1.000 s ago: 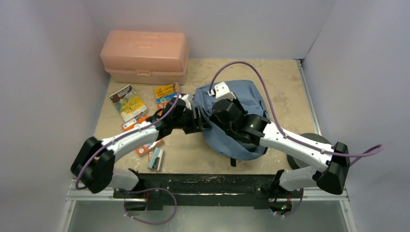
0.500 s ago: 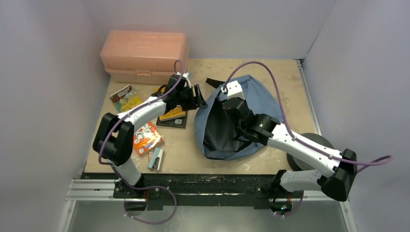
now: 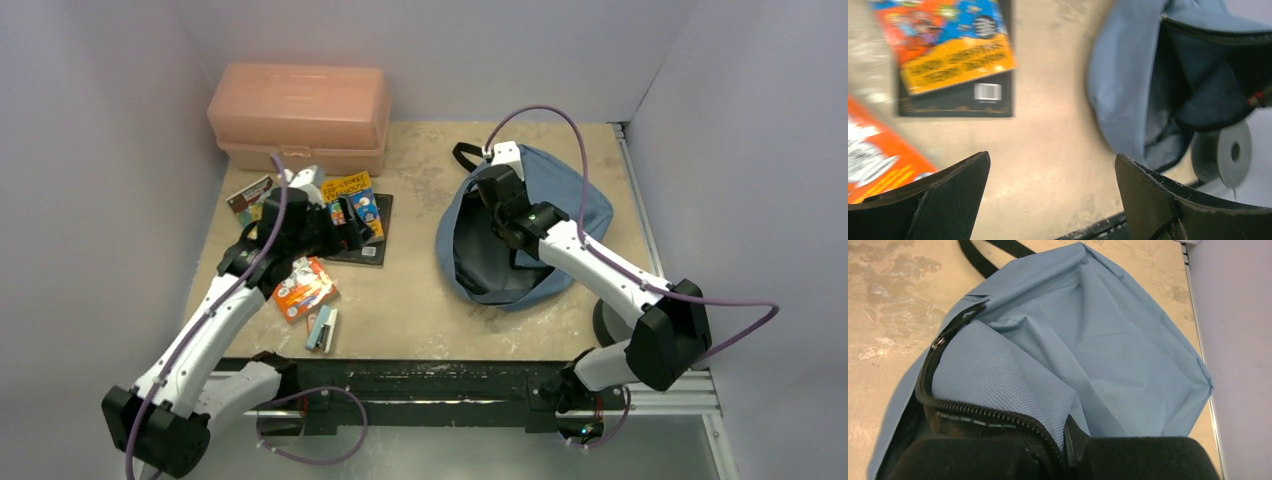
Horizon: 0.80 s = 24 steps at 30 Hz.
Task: Pack the student bag
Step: Unzip the student bag at the center of the board.
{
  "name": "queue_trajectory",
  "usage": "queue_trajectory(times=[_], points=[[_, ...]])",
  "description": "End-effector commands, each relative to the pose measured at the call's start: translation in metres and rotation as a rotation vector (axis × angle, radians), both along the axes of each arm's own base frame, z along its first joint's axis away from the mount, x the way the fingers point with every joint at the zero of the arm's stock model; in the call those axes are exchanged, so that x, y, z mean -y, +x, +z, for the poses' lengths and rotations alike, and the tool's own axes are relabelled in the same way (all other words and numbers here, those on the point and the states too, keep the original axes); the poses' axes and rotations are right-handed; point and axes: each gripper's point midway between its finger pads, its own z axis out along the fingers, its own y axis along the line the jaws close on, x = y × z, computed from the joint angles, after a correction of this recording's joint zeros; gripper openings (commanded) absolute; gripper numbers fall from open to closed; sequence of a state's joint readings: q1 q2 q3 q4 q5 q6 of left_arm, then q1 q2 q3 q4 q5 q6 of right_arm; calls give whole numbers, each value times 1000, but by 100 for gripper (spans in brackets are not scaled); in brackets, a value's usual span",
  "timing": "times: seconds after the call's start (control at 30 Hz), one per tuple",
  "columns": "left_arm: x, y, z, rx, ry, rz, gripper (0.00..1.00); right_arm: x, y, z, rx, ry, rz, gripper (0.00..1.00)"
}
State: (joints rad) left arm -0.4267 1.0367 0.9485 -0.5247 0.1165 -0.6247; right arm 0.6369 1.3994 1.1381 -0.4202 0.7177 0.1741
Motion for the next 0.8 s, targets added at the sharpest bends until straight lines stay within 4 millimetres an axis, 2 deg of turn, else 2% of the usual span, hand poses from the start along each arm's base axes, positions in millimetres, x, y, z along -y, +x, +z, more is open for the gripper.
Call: queue_trajectory(times=[0.0, 0.03, 0.13, 0.23, 0.3, 0.33, 0.47, 0.53, 0.57, 0.67, 0.77], points=[[-72, -11, -19, -71, 48, 252, 96, -25, 18, 21, 39, 60, 58, 23], [-84, -14, -16, -65, 30, 302, 96, -33, 16, 16, 8, 74, 95, 35], [-116, -19, -22, -79, 28, 451, 98, -60, 6, 13, -33, 131, 187, 54], [-131, -20, -35, -129, 34, 507, 99, -96, -10, 34, 6, 199, 294, 77], [-132, -17, -43, -176, 22, 496, 99, -136, -24, 52, 52, 270, 405, 80], [-129, -10, -44, -172, -4, 474, 99, -155, -28, 54, 49, 324, 463, 81], [-107, 29, -53, -206, -125, 352, 95, -221, -37, 45, -25, 543, 645, 81], [-102, 51, -48, -172, -171, 338, 92, -250, -37, 35, -54, 593, 740, 81], [-103, 61, -47, -144, -194, 355, 92, -262, -34, 29, -84, 664, 715, 81], [-115, 86, -55, -102, -198, 446, 95, -295, -22, 5, -144, 700, 747, 80], [-120, 113, -60, -99, -173, 458, 95, -306, 5, -29, -174, 670, 699, 80]])
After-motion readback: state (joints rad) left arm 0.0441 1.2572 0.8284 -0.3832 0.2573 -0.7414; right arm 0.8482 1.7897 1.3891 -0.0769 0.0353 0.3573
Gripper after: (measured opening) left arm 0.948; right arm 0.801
